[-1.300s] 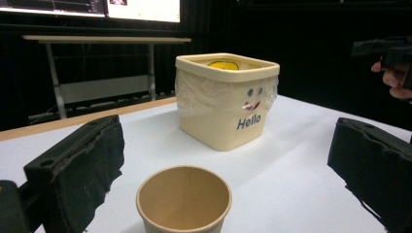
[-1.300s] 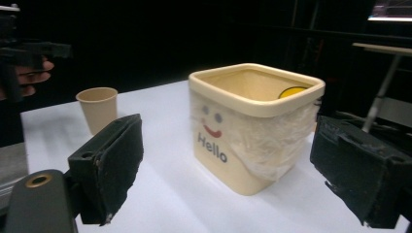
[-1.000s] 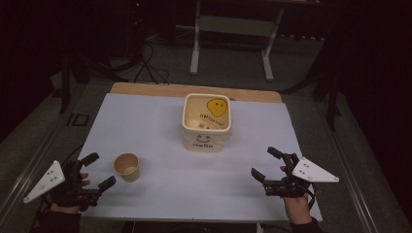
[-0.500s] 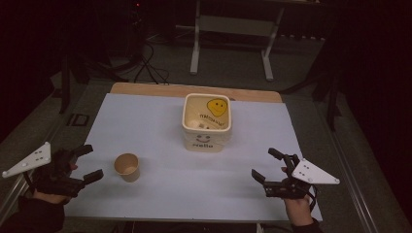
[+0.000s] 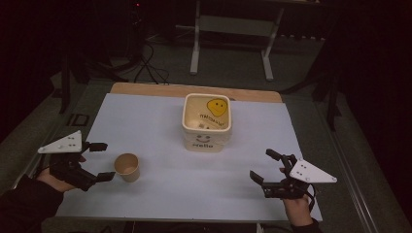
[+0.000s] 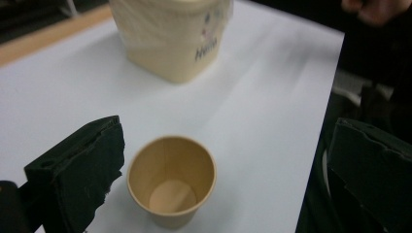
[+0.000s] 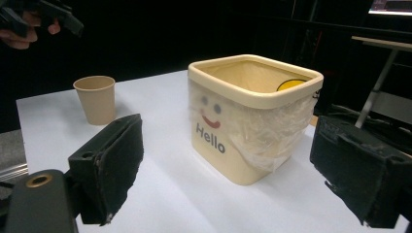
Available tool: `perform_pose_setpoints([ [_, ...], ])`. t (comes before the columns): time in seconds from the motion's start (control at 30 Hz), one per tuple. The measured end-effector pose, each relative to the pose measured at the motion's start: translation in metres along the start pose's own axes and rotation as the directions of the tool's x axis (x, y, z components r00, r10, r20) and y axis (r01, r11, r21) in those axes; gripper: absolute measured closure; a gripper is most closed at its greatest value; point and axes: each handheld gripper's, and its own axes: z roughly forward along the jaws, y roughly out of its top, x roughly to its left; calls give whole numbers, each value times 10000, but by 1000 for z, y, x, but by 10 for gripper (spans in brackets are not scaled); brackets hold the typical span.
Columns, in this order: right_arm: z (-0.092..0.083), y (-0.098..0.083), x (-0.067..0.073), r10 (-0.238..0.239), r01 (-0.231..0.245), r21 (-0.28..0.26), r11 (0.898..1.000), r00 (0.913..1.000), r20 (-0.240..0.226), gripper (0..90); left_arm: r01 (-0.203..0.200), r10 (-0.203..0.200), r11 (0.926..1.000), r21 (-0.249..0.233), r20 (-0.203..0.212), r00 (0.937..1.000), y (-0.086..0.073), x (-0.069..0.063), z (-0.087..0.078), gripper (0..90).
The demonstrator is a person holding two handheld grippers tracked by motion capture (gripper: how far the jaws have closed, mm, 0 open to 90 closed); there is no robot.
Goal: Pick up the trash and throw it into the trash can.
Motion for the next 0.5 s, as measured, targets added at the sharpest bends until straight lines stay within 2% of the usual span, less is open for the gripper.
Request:
perform_pose_setpoints([
  [0.2, 1, -1, 0, 26, -25, 70, 10000, 10000, -71, 119, -168, 170, 9957, 914, -13, 9999, 10, 3, 5, 6],
  [0.27, 1, -1, 0, 28, -28, 95, 10000, 10000, -81, 119, -213, 224, 9944, 1037, -92, 9997, 11, 4, 6, 6],
  [0.4, 2, -1, 0, 10, -8, 141, 9999, 9999, -151, 119, -272, 304, 9832, 1805, -151, 9994, 19, 7, 9, 6],
  [0.5, 2, -1, 0, 31, -27, 173, 9998, 9998, -181, 119, -208, 246, 9758, 2178, -148, 9996, 22, 9, 12, 6],
])
